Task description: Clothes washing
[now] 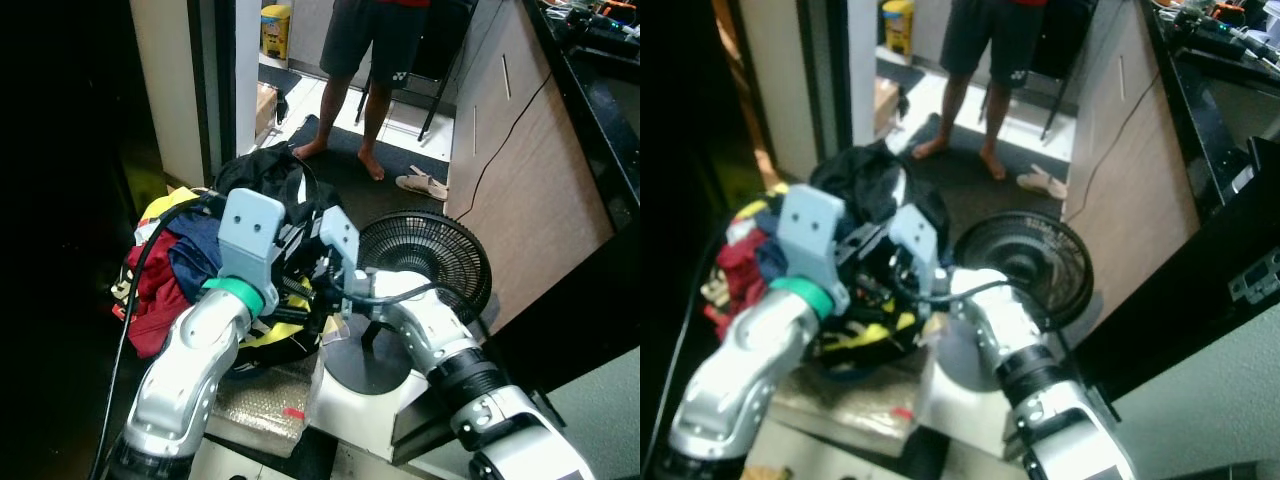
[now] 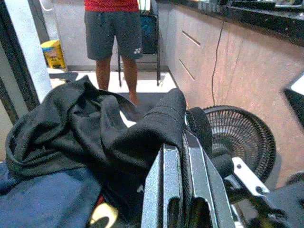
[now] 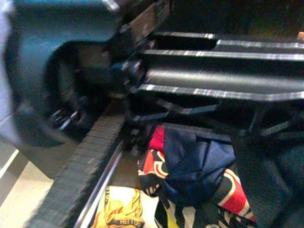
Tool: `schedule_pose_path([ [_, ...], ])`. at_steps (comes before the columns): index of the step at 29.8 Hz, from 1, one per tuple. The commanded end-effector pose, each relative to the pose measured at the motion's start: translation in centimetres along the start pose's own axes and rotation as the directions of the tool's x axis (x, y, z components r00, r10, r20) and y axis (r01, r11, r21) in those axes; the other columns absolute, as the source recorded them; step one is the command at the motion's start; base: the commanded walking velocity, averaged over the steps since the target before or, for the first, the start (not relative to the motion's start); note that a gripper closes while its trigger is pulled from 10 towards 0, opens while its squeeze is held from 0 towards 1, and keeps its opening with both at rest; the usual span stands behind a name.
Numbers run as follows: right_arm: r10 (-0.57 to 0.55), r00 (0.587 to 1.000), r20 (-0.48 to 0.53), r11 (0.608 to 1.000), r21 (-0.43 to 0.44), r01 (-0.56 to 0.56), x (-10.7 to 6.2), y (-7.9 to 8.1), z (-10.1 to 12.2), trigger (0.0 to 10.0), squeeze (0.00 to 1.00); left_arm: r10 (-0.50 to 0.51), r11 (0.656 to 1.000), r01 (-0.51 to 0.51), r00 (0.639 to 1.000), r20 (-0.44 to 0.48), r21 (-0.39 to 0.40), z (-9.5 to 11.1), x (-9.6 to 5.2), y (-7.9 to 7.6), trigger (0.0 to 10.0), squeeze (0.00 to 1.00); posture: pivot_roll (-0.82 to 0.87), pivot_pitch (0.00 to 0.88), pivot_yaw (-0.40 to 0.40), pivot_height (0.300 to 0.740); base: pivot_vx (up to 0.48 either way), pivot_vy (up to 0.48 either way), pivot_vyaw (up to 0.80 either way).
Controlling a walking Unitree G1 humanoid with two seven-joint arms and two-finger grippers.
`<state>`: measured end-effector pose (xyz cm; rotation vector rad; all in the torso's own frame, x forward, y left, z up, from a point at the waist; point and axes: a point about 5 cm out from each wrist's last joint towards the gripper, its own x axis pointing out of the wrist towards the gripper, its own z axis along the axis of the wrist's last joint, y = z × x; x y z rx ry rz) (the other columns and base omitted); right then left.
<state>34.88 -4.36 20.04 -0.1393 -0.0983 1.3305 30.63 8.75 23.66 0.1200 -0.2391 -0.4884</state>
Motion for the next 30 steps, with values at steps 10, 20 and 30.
schedule_pose_path([
  [10,-0.434,0.901,0.002,0.901,-0.006,0.434,-3.3,-0.5,-4.0,10.0,0.00,-0.211,0.975,0.217,0.973,0.090,-0.056,1.7,1.6,-3.2,10.0,0.00,0.02,0.096,-0.008,0.740,0.000,0.000,0.00],
  [20,-0.584,0.811,0.039,0.812,0.031,0.583,-4.6,0.8,-4.8,10.0,0.00,-0.288,0.955,0.290,0.957,0.034,-0.067,-0.2,-0.4,-4.9,10.0,0.00,0.01,0.090,0.002,0.740,0.000,0.000,0.00],
  [30,-0.612,0.785,0.095,0.790,0.027,0.612,-5.4,1.6,-4.0,10.0,0.00,-0.256,0.966,0.257,0.966,0.032,-0.039,-0.1,-1.6,-4.0,10.0,0.00,0.03,0.092,-0.006,0.740,0.000,0.000,0.00],
])
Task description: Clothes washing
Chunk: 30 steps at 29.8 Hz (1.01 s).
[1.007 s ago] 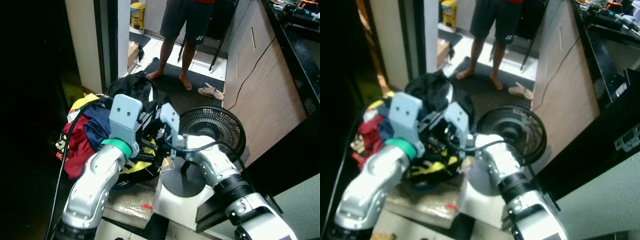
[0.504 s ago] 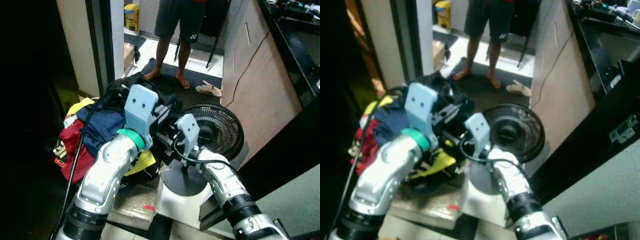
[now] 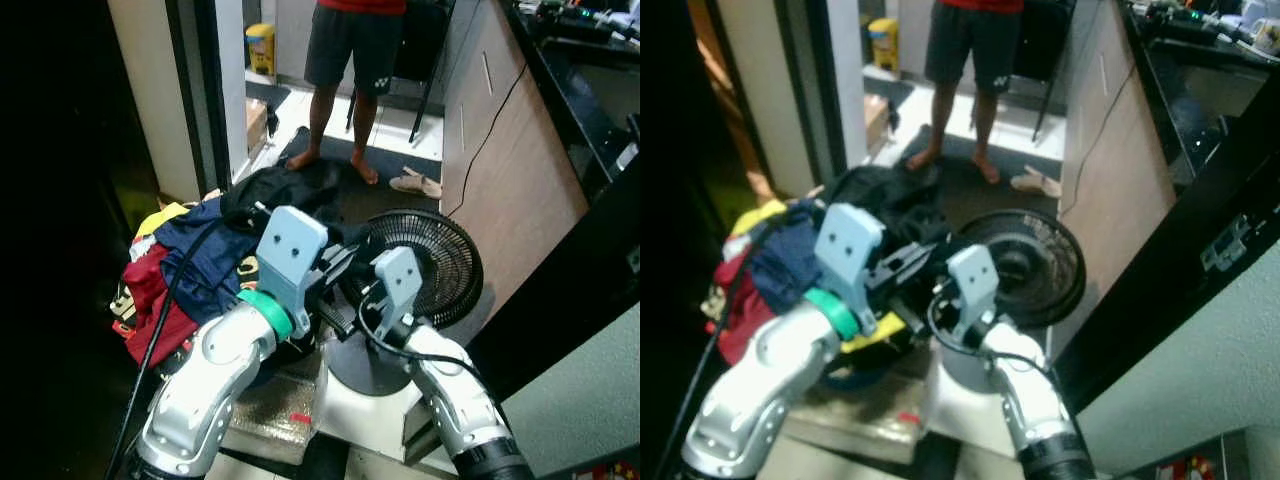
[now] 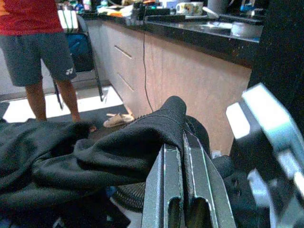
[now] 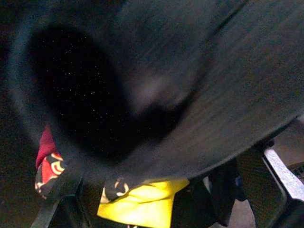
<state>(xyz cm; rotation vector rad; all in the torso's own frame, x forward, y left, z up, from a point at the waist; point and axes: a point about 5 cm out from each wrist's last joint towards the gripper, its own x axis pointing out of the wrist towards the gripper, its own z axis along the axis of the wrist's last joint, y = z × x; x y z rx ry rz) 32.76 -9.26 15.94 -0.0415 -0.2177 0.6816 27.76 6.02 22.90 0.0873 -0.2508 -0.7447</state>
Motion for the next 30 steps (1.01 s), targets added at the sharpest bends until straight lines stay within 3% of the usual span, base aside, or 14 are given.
schedule_pose_path([
  [1,-0.004,1.000,-0.003,1.000,0.006,0.004,-0.2,0.0,-0.1,10.0,0.00,-0.011,1.000,0.011,1.000,-0.014,0.009,-0.2,-0.3,-0.3,10.0,0.00,0.03,0.092,-0.006,0.740,0.000,0.000,0.00],
  [12,0.077,0.996,0.054,0.997,0.005,-0.077,0.1,1.1,1.8,10.0,0.00,0.013,0.999,-0.017,0.997,-0.082,-0.041,-1.2,-2.7,0.5,10.0,0.00,0.05,0.109,-0.014,0.740,0.000,0.000,0.00],
  [20,0.076,0.995,0.059,0.997,0.010,-0.077,0.2,1.4,2.0,10.0,0.00,0.031,0.999,-0.033,0.996,-0.081,-0.022,-1.2,-2.4,0.2,10.0,0.00,0.05,0.109,-0.014,0.740,0.000,0.000,0.00],
  [25,0.057,0.996,0.075,0.998,0.031,-0.059,0.4,1.3,2.4,10.0,0.00,0.134,0.990,-0.136,0.990,-0.047,-0.029,-0.9,-1.9,1.5,10.0,0.00,0.05,0.106,-0.017,0.740,0.000,0.000,0.00],
  [30,0.045,0.995,0.084,0.997,0.056,-0.050,0.3,1.4,2.7,10.0,0.00,0.154,0.988,-0.155,0.986,-0.058,-0.021,-1.0,-2.1,1.7,10.0,0.00,0.05,0.107,-0.018,0.740,0.000,0.000,0.00],
])
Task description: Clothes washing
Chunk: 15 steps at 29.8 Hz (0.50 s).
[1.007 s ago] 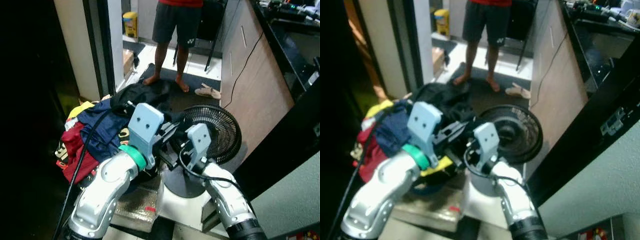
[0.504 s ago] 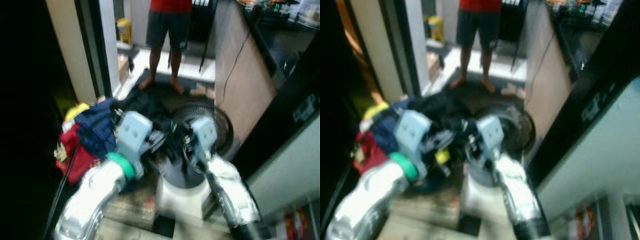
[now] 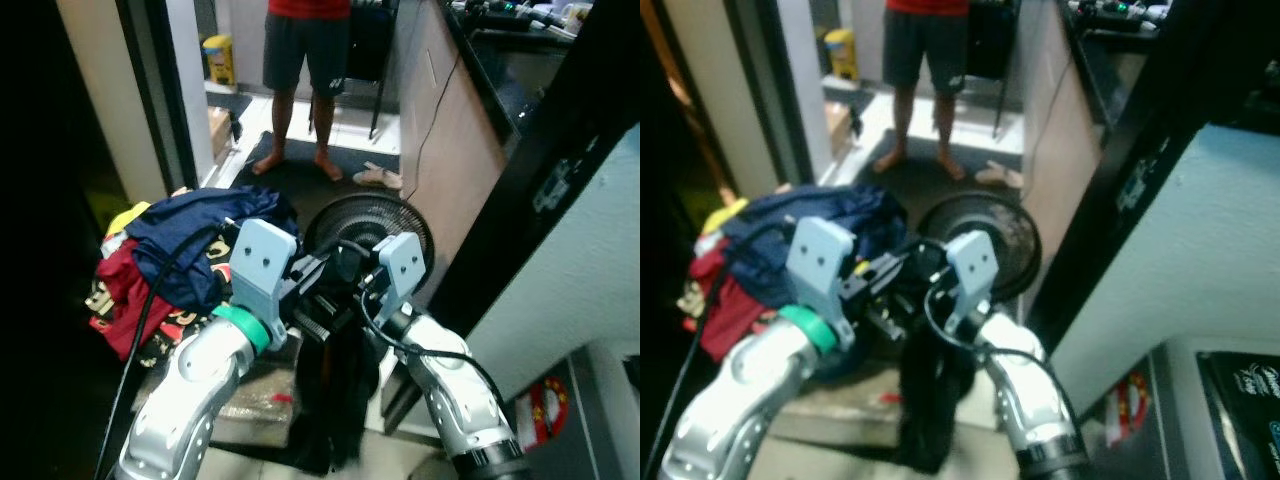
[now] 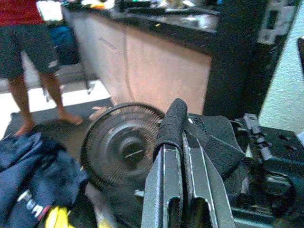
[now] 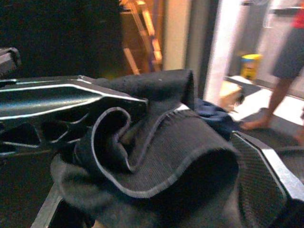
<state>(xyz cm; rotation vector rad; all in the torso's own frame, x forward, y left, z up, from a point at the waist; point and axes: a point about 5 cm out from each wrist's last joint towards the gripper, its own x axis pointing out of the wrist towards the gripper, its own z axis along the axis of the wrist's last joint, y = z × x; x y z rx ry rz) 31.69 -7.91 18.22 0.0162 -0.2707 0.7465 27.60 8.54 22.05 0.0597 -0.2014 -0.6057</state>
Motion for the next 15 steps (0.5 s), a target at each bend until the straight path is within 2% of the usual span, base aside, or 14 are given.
schedule_pose_path([
  [1,-0.013,1.000,0.015,1.000,0.019,0.013,-0.16,0.01,0.32,10.0,0.00,0.014,1.000,-0.014,1.000,-0.013,0.002,-0.31,-0.07,0.10,10.0,0.00,0.05,0.107,-0.018,0.740,0.000,0.000,0.00],
  [8,-0.022,0.999,0.026,0.999,0.028,0.022,-0.06,-0.04,0.65,10.0,0.00,0.022,1.000,-0.022,0.999,-0.024,0.002,-0.57,-0.16,0.07,9.7,0.00,0.05,0.106,-0.021,0.740,0.000,0.000,0.00],
  [9,-0.027,0.999,0.030,0.999,0.030,0.026,-0.02,-0.14,0.75,10.0,0.00,0.027,1.000,-0.027,0.999,-0.027,0.003,-0.62,-0.14,0.12,6.3,0.00,0.05,0.106,-0.022,0.740,0.000,0.000,0.00],
  [10,-0.027,0.999,0.030,0.999,0.030,0.026,-0.02,-0.14,0.75,10.0,0.00,0.027,1.000,-0.027,0.999,-0.027,0.003,-0.62,-0.14,0.12,6.3,0.00,0.05,0.106,-0.022,0.740,0.000,0.000,0.00],
  [11,-0.032,0.999,0.032,0.999,0.030,0.031,0.02,-0.25,0.83,10.0,0.00,0.033,0.999,-0.033,0.999,-0.028,0.002,-0.65,-0.11,0.18,7.8,0.00,0.05,0.107,-0.022,0.740,0.000,0.000,0.00],
  [12,-0.032,0.999,0.032,0.999,0.030,0.031,0.02,-0.25,0.83,10.0,0.00,0.033,0.999,-0.033,0.999,-0.028,0.002,-0.65,-0.11,0.18,7.8,0.00,0.05,0.107,-0.022,0.740,0.000,0.000,0.00],
  [13,-0.037,0.999,0.034,0.999,0.029,0.036,0.05,-0.34,0.88,10.0,0.00,0.042,0.999,-0.042,0.999,-0.028,0.005,-0.66,-0.07,0.26,3.3,0.00,0.05,0.107,-0.023,0.740,0.000,0.000,0.00],
  [14,-0.040,0.999,0.035,0.999,0.029,0.039,0.06,-0.39,0.93,10.0,0.00,0.048,0.999,-0.048,0.998,-0.027,0.006,-0.67,-0.05,0.30,0.0,0.00,0.05,0.108,-0.024,0.740,0.000,0.000,0.00],
  [15,-0.042,0.999,0.034,0.999,0.029,0.041,0.07,-0.40,0.96,10.0,0.00,0.046,0.999,-0.046,0.999,-0.023,0.009,-0.66,-0.03,0.28,0.0,0.00,0.05,0.108,-0.024,0.740,0.000,0.000,0.00],
])
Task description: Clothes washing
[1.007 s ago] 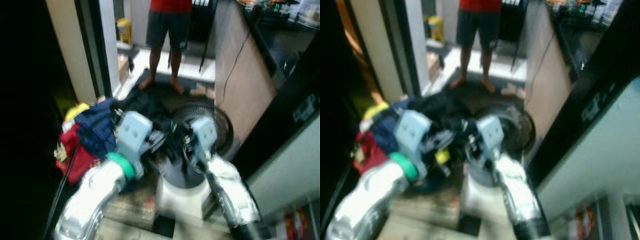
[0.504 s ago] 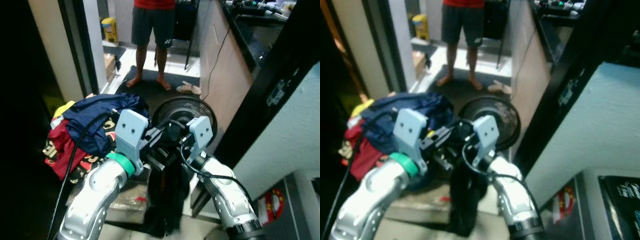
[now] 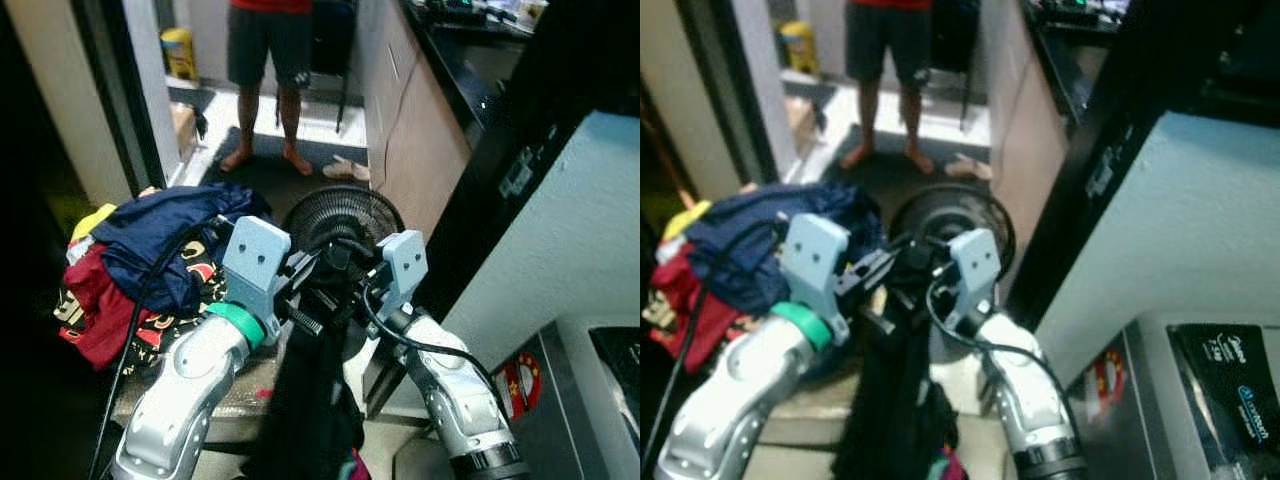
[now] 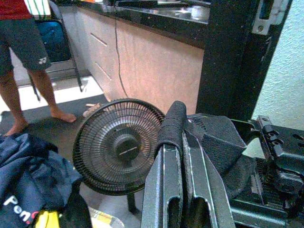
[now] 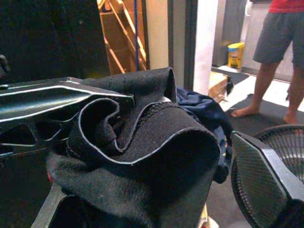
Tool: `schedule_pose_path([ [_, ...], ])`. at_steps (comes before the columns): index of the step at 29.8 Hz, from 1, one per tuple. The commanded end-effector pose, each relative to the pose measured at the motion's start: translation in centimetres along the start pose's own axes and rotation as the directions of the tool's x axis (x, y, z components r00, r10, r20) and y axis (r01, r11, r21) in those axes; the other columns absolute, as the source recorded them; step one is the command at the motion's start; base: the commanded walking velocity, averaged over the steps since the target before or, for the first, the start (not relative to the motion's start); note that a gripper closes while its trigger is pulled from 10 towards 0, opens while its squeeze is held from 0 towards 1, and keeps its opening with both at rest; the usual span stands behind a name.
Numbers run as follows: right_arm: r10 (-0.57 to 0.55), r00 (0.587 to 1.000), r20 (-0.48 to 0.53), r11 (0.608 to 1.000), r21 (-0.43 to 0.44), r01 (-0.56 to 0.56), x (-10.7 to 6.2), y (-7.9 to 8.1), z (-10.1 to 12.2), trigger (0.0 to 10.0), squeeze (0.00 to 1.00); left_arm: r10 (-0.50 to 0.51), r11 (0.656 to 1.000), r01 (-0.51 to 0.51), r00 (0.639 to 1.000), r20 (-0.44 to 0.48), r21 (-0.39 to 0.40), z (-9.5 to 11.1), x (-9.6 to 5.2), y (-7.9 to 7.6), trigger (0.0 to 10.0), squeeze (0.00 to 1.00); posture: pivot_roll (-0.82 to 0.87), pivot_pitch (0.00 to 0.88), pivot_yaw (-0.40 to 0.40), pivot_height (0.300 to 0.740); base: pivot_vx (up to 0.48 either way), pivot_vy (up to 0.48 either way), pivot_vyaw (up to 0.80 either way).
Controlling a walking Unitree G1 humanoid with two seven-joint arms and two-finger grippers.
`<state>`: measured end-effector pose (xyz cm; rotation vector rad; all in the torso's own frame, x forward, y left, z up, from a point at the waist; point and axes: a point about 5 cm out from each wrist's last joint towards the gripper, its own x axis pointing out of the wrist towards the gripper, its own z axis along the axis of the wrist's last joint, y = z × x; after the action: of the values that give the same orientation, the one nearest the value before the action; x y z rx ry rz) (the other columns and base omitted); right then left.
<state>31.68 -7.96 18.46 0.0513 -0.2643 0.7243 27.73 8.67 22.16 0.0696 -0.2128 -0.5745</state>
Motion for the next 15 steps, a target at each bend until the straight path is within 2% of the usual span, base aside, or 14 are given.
schedule_pose_path([
  [1,-0.015,1.000,0.028,1.000,-0.001,0.015,0.07,-0.34,0.75,10.0,0.00,0.019,1.000,-0.019,0.999,-0.029,-0.005,-0.76,-0.08,0.07,0.0,0.00,0.05,0.108,-0.025,0.740,0.000,0.000,0.00],
  [15,-0.016,1.000,0.022,1.000,0.001,0.016,0.11,-0.33,0.82,10.0,0.00,0.028,1.000,-0.028,0.999,-0.027,0.001,-0.80,-0.03,0.11,0.0,0.00,0.05,0.107,-0.025,0.740,0.000,0.000,0.00],
])
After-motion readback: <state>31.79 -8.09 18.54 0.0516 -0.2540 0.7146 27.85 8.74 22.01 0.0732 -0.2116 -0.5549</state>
